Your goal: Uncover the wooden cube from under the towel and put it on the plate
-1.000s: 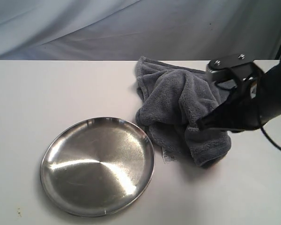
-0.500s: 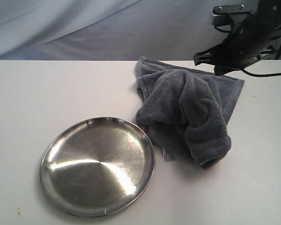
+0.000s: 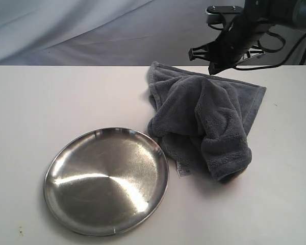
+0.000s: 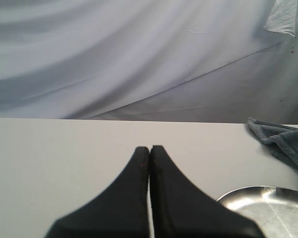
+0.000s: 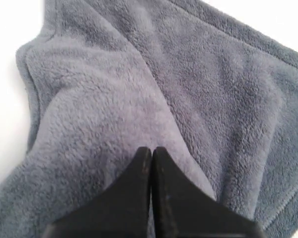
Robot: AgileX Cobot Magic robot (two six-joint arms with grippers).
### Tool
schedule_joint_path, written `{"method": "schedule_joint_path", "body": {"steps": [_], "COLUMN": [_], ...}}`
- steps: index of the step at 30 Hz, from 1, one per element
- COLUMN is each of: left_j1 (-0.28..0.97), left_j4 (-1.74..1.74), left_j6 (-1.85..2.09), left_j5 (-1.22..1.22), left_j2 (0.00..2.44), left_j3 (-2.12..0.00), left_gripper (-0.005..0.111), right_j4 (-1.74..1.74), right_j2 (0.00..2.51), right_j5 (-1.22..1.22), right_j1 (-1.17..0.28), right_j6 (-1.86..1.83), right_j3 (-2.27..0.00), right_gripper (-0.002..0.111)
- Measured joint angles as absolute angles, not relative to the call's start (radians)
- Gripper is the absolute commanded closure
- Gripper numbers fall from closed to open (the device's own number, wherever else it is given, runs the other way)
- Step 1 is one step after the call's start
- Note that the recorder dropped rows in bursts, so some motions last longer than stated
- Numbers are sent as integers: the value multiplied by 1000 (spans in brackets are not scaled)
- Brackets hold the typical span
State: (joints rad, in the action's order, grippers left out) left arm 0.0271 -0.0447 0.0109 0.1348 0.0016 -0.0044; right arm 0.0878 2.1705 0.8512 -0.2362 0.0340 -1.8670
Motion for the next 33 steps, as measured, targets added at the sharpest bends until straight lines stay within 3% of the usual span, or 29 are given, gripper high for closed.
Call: {"method": "schedule_joint_path", "body": {"steps": [6, 17, 25, 33], "left_j1": [27, 27, 27, 27], "left_j4": [-45, -45, -45, -45], "left_j6": [11, 11, 11, 11], "left_j5": [135, 135, 135, 135], "left_j2": [2, 2, 2, 2], "left_j3": [-4, -4, -4, -4], "left_gripper": [105, 105, 105, 105], "right_j4": [112, 136, 205, 219], "right_j2": [2232, 2266, 2252, 1978], "right_j5": [859, 864, 1106, 1029], "right_j1": [-262, -454, -583, -633], "right_j6": [24, -28, -106, -138], "right_j3": [-1973, -1996, -1987, -1572], "right_gripper": [108, 108, 108, 108]}}
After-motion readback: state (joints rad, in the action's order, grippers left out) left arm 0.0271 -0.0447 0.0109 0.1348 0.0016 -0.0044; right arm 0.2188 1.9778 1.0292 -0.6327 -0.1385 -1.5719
